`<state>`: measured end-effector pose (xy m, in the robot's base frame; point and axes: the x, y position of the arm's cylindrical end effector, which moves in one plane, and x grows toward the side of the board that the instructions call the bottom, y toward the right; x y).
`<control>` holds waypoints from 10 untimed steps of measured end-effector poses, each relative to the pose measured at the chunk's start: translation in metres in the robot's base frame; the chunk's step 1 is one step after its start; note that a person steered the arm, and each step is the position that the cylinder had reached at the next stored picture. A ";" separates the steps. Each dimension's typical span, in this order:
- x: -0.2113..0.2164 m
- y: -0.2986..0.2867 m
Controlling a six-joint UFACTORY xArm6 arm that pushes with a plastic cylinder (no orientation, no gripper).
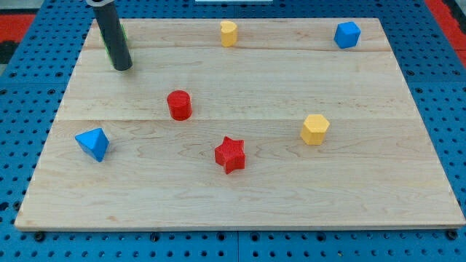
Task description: Slide the yellow hexagon towards the top side of the board
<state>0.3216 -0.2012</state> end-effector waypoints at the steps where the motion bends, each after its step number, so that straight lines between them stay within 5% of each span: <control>1: -0.003 -0.008; 2: -0.001 -0.001; 4: 0.010 0.151; 7: 0.100 0.365; 9: 0.203 0.362; 10: 0.204 0.362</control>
<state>0.5251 0.1607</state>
